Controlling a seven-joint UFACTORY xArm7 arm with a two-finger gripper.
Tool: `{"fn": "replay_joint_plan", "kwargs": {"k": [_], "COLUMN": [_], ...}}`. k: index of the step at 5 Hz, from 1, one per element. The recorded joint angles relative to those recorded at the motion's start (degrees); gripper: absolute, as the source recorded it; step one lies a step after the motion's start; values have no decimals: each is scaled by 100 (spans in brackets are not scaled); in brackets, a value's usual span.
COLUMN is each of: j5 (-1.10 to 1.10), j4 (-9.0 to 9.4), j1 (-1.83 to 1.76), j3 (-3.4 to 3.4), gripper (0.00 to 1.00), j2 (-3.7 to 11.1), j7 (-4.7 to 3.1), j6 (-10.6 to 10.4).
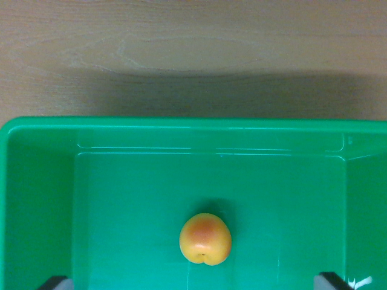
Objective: Pick fruit
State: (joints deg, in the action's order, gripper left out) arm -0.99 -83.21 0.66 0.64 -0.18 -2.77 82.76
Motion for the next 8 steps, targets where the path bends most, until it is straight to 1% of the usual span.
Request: {"fn": "replay_joint_plan", "kwargs": {"k": [1,2,3,5,6,8], "j5": [0,17,17,56,36,76], "j4": [0,171,171,547,353,752], "j1": [0,-5,-5,-16,-10,-21], "j3": [0,6,6,19,12,26], "gripper": [0,0,0,0,0,0], "j2": [0,64,64,204,132,281], "j7": [0,-29,-29,-92,-60,-127], "j6": [0,-210,-210,-673,-435,-925]}}
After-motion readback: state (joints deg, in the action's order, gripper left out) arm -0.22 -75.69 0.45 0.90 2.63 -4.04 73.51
